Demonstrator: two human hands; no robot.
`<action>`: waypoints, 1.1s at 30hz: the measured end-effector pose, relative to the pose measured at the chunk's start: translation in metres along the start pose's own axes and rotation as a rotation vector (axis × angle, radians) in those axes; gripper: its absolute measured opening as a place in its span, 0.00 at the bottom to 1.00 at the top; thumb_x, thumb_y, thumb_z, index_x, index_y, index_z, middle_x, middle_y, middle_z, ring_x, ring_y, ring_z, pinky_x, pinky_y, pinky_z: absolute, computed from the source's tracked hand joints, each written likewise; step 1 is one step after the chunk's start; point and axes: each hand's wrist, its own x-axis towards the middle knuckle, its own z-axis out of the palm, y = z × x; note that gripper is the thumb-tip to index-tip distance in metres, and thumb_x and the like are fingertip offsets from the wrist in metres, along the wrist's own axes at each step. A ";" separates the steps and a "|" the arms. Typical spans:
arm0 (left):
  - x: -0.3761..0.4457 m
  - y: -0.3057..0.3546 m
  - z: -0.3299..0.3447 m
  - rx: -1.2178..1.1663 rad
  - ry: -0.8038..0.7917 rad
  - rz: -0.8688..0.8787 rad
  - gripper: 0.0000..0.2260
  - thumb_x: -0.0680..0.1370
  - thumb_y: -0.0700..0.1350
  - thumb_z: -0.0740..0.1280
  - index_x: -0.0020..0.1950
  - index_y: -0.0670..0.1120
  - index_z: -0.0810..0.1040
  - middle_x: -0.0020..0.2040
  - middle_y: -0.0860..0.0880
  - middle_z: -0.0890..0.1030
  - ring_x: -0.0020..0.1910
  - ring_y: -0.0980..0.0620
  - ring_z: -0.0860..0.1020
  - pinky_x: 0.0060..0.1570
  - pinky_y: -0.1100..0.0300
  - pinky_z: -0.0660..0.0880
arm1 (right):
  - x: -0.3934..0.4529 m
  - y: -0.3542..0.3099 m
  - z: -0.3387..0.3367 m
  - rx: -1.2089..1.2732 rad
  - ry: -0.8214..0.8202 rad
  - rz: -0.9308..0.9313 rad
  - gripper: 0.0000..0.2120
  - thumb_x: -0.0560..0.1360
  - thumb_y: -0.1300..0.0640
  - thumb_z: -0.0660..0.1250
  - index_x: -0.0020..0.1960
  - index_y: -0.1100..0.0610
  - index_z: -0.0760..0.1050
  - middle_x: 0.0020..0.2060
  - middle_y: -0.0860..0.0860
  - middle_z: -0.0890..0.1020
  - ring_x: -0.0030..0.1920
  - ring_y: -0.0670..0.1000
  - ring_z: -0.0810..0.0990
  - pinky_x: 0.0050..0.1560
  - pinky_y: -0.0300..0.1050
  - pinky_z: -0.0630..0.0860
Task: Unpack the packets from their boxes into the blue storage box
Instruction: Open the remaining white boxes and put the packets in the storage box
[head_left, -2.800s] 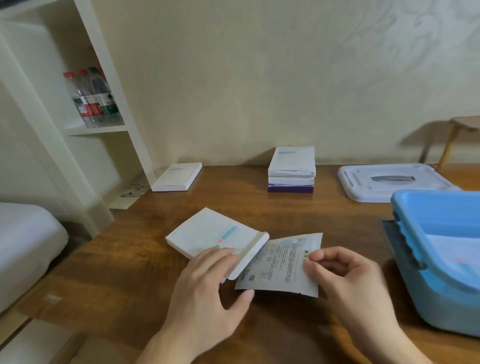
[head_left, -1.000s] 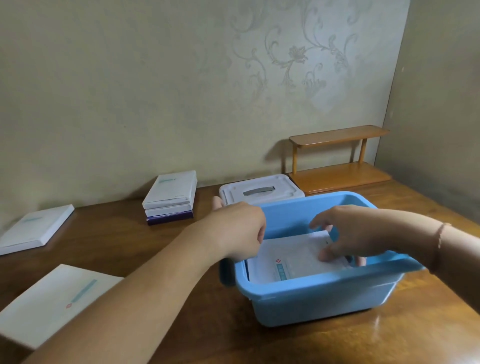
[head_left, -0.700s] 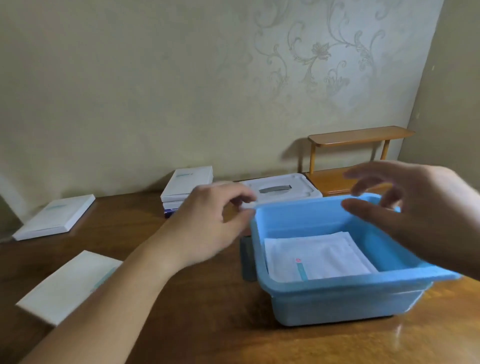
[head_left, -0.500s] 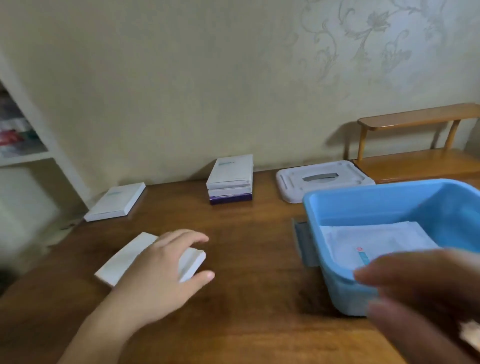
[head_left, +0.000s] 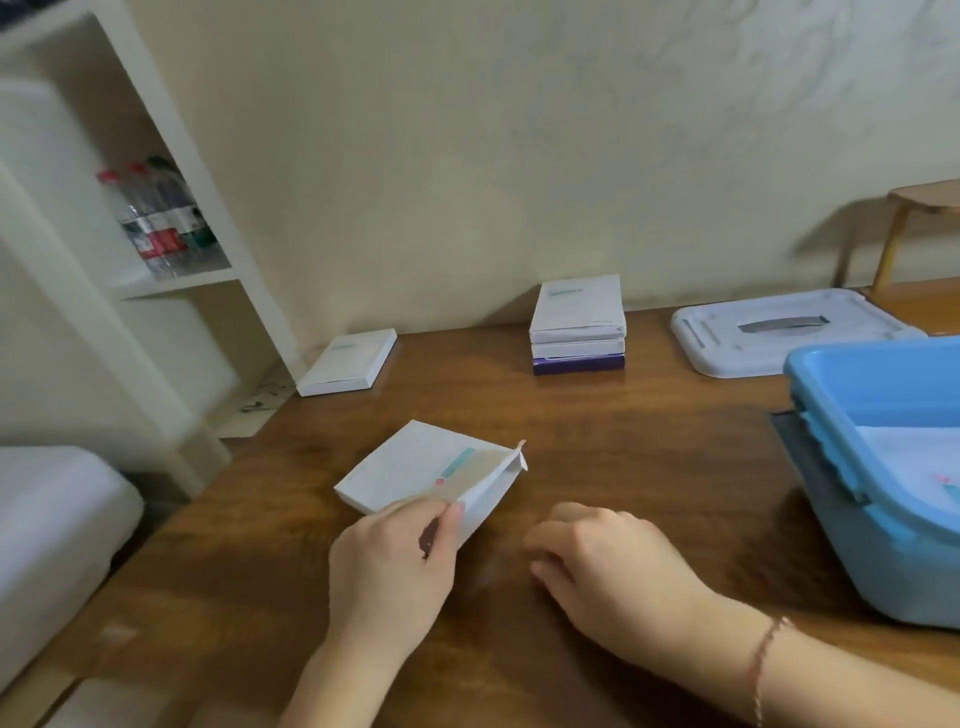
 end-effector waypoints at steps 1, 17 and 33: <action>0.001 -0.001 -0.002 -0.068 0.065 -0.054 0.12 0.75 0.55 0.66 0.41 0.50 0.86 0.41 0.54 0.86 0.33 0.57 0.82 0.25 0.69 0.76 | 0.006 -0.005 0.002 -0.013 0.059 -0.039 0.09 0.79 0.51 0.60 0.55 0.47 0.77 0.53 0.43 0.78 0.45 0.54 0.81 0.40 0.46 0.78; 0.005 -0.003 -0.022 -0.204 0.295 -0.002 0.14 0.79 0.48 0.63 0.43 0.43 0.84 0.38 0.51 0.83 0.33 0.61 0.77 0.33 0.80 0.68 | 0.046 -0.053 0.014 -0.086 0.143 -0.118 0.12 0.81 0.52 0.56 0.62 0.51 0.71 0.57 0.52 0.72 0.28 0.52 0.73 0.25 0.42 0.65; -0.001 -0.010 -0.013 -0.200 0.260 -0.076 0.11 0.79 0.50 0.66 0.42 0.47 0.84 0.38 0.58 0.81 0.33 0.65 0.78 0.28 0.75 0.72 | 0.023 -0.038 -0.016 -0.391 0.091 -0.348 0.04 0.64 0.60 0.72 0.37 0.54 0.79 0.27 0.48 0.76 0.21 0.50 0.71 0.21 0.39 0.62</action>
